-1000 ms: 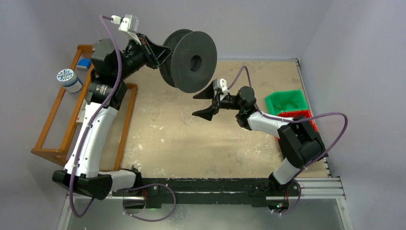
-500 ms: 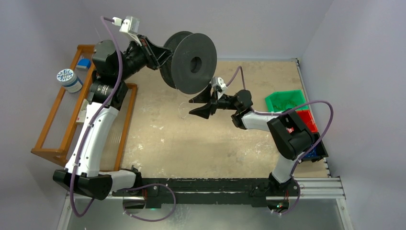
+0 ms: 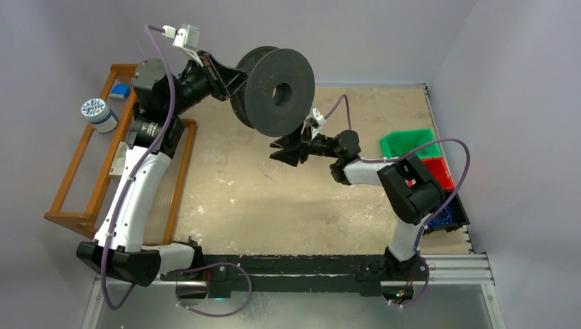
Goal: Wrap the cables
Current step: Wrap the cable around the cable reel.
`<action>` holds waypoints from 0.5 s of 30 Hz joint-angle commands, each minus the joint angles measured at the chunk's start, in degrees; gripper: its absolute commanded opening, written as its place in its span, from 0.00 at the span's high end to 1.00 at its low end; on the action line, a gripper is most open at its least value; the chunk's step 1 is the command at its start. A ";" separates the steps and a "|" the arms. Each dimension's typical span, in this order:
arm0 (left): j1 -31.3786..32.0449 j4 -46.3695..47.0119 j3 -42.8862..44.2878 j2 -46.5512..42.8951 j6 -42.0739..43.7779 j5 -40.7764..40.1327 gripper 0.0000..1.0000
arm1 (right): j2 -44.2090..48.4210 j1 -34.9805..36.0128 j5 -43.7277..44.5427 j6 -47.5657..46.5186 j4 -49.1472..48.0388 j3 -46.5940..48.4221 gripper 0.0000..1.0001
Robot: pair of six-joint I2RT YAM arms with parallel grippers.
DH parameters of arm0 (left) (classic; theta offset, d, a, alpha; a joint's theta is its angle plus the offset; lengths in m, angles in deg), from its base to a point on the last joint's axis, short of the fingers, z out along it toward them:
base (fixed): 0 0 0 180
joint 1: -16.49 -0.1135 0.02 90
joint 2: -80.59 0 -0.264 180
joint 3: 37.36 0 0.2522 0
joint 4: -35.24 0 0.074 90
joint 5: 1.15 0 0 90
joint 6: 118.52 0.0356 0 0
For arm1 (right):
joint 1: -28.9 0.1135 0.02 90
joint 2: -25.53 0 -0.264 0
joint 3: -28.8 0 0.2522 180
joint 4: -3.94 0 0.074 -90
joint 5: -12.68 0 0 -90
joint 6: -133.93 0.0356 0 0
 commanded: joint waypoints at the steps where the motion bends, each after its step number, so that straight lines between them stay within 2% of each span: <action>1: -0.36 6.48 -0.26 -1.79 -2.71 1.19 1.00 | -0.54 0.32 0.88 1.69 -3.34 2.49 0.62; 4: -0.45 6.24 -0.55 -2.04 -2.59 0.78 1.00 | -0.67 0.12 -1.03 0.68 -0.27 3.21 0.96; 5: -0.53 5.76 -0.30 -2.21 -2.17 0.12 1.00 | -0.40 -0.17 -1.27 -0.41 1.75 3.49 1.00; 8: -0.62 1.55 1.02 -2.84 1.24 -4.26 1.00 | 1.28 -2.45 0.58 -4.77 10.87 3.37 1.00; 13: -0.63 -1.82 0.17 -4.11 7.42 -8.93 1.00 | 3.41 -8.42 0.20 -5.61 19.81 4.21 1.00; 15: -0.63 -2.83 -1.25 -4.72 10.54 -10.77 1.00 | 3.84 -10.45 -0.96 -8.61 28.63 7.39 1.00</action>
